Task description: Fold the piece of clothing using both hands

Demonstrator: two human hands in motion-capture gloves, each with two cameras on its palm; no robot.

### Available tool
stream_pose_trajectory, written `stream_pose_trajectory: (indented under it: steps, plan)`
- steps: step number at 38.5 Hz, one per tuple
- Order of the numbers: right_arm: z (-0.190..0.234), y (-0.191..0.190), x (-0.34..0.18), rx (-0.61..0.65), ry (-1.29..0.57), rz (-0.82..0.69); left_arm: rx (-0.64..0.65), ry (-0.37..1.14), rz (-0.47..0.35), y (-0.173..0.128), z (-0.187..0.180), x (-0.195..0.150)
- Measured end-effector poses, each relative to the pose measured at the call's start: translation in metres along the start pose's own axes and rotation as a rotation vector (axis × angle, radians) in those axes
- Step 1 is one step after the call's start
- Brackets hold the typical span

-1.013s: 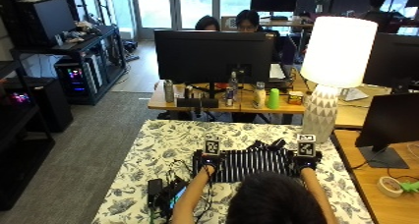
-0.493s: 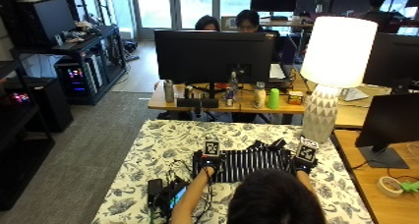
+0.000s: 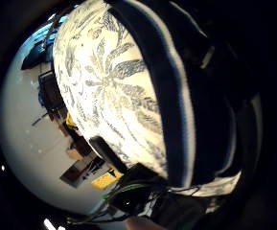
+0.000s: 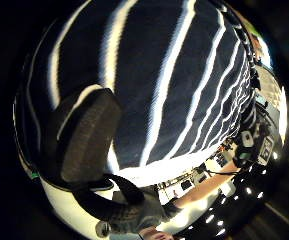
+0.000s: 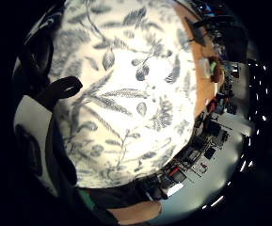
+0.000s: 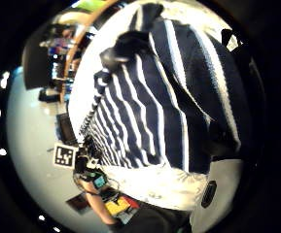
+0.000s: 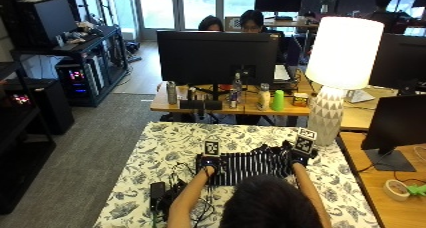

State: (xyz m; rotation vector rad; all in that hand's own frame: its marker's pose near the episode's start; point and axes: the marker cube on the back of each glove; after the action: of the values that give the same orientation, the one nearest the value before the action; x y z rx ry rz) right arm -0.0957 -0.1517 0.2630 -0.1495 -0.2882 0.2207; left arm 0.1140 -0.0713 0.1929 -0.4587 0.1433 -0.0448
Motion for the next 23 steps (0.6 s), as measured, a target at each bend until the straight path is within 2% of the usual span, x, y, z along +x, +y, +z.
stream_pose_trajectory:
  steps: [2,4,8,11,13,15,19,23]
  plan:
    - [-0.017,0.006,-0.009,0.050,0.055,0.074,-0.027,0.006,-0.016,0.002,-0.003,-0.006]
    - [-0.038,0.016,-0.022,0.054,0.075,0.087,-0.048,0.031,-0.041,0.003,-0.009,-0.012]
    - [-0.074,0.015,-0.055,0.099,0.095,0.047,0.027,0.059,-0.114,0.010,-0.035,-0.025]
    - [-0.078,-0.021,-0.078,0.162,0.135,0.040,0.103,0.027,-0.088,0.023,-0.056,-0.033]
    - [-0.079,-0.029,-0.094,0.179,0.149,0.029,0.112,0.012,-0.057,0.033,-0.066,-0.037]
    - [-0.086,-0.010,-0.113,0.194,0.153,0.016,0.129,0.001,-0.056,0.041,-0.076,-0.044]
    - [-0.099,0.054,-0.166,0.186,0.126,-0.047,0.195,-0.054,-0.103,0.058,-0.098,-0.067]
    - [-0.080,0.081,-0.246,0.152,0.070,-0.184,0.301,-0.160,-0.172,0.085,-0.119,-0.107]
